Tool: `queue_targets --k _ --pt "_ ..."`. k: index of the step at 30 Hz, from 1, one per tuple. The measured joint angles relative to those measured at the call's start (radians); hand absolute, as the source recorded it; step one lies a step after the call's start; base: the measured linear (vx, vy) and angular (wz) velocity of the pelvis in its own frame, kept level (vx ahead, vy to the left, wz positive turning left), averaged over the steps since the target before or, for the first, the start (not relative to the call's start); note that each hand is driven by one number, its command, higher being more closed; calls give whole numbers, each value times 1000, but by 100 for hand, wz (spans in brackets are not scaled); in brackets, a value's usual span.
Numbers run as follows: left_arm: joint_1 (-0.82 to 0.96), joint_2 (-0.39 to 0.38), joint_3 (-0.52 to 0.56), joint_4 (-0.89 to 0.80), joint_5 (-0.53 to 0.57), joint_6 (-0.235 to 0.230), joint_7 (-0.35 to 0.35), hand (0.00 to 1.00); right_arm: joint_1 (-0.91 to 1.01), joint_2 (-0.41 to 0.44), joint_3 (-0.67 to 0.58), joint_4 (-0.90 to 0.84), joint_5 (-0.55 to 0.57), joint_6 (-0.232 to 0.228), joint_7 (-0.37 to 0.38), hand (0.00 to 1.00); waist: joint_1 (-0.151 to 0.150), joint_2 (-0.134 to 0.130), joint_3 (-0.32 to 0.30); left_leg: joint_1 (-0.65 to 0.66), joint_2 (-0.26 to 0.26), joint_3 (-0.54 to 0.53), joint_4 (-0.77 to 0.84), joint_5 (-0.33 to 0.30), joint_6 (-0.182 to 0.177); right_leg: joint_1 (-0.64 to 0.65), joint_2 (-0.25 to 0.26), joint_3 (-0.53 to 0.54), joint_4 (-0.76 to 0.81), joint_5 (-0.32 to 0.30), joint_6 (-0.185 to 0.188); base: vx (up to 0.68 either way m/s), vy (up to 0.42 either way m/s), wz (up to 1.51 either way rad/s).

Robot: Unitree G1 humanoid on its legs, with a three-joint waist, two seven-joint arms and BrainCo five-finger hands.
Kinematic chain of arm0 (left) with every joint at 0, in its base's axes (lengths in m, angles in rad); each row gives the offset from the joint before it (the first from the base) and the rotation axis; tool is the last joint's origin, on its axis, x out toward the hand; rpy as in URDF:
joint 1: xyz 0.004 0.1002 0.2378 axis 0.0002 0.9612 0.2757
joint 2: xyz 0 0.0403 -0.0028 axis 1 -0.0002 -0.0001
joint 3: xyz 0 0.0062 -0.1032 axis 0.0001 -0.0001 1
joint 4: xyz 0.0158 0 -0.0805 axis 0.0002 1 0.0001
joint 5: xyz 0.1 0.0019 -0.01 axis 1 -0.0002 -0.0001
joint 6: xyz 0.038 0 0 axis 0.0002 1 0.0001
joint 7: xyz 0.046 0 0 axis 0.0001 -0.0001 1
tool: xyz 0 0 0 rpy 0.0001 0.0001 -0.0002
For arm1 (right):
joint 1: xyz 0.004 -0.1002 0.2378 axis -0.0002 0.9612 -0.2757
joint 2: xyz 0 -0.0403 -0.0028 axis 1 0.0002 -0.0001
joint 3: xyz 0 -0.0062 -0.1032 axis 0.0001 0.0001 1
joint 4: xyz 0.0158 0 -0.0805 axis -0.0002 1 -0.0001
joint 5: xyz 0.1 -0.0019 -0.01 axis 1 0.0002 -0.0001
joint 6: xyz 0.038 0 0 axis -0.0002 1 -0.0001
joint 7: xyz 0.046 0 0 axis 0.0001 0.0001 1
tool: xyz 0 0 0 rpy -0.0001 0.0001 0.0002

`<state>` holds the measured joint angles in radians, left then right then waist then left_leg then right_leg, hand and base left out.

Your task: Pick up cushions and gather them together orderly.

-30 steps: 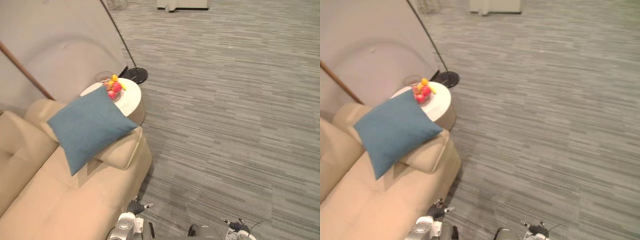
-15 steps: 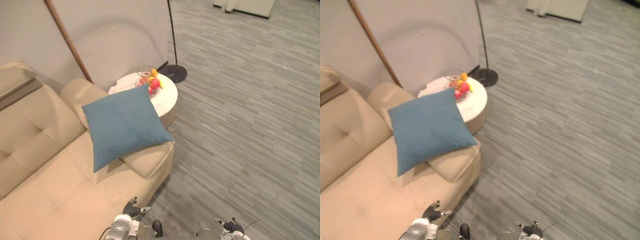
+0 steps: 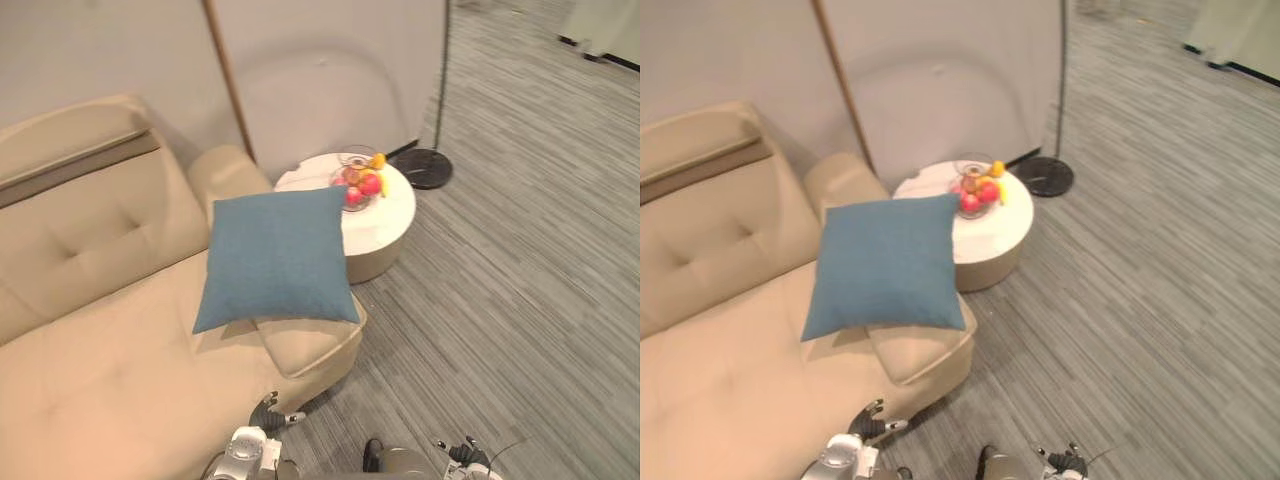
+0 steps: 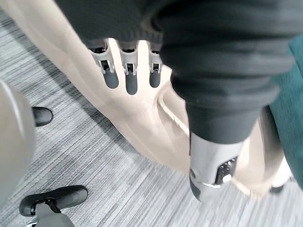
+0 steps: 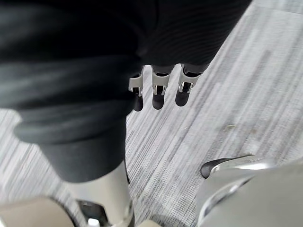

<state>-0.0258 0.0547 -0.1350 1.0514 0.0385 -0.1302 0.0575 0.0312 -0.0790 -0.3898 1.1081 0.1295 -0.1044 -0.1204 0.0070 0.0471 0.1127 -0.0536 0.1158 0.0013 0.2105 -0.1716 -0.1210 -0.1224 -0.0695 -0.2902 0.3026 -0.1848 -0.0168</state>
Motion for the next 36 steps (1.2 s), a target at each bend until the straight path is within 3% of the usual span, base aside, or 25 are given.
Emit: queue_targets --k 2,3,8,13,17,24,30,36 --pt "0 -7 -3 0 0 0 0 0 4 -7 -10 -3 2 -1 -1 0 0 -4 0 -1 4 159 -33 30 30 23 -27 -55 -11 0 0 41 -5 87" --pt "0 -7 -3 0 0 0 1 0 4 -11 -12 -6 3 -1 -2 0 3 -1 -1 -5 1 181 -37 41 27 24 -30 -59 -10 -2 3 38 29 67" --pt "19 29 -5 1 -1 1 6 0 -7 11 5 -29 9 0 -3 0 16 -22 -8 -15 -29 169 -65 78 40 23 -47 -64 -31 12 15 -4 54 22" --pt "18 46 -1 0 -1 2 8 0 -15 -6 5 -49 7 0 -10 0 16 -22 -12 25 -46 152 -185 150 49 38 -47 -78 -66 37 17 -78 9 10" --pt "19 77 73 -73 -35 0 28 0 -13 -36 7 -202 9 -1 -21 0 16 -28 -15 36 -47 148 -249 189 50 35 -36 -83 -98 42 38 -105 0 8" --pt "-5 165 200 -258 -104 -20 79 0 -42 -146 10 -490 -1 -24 -49 0 15 -30 -27 -18 -41 152 -277 192 48 -25 -18 -49 -119 43 39 -27 4 1" --pt "-180 245 225 -310 -170 -31 132 0 -226 -189 39 -510 38 -34 -57 0 26 -31 -14 -129 -40 150 -264 232 49 -145 -14 -45 -94 86 -7 99 -36 2" --pt "-480 323 223 -334 -239 -79 179 0 -545 -283 186 -546 157 -80 -57 0 54 -29 63 -261 -35 148 -201 235 50 -270 -17 -15 -37 84 -21 -16 -29 3"
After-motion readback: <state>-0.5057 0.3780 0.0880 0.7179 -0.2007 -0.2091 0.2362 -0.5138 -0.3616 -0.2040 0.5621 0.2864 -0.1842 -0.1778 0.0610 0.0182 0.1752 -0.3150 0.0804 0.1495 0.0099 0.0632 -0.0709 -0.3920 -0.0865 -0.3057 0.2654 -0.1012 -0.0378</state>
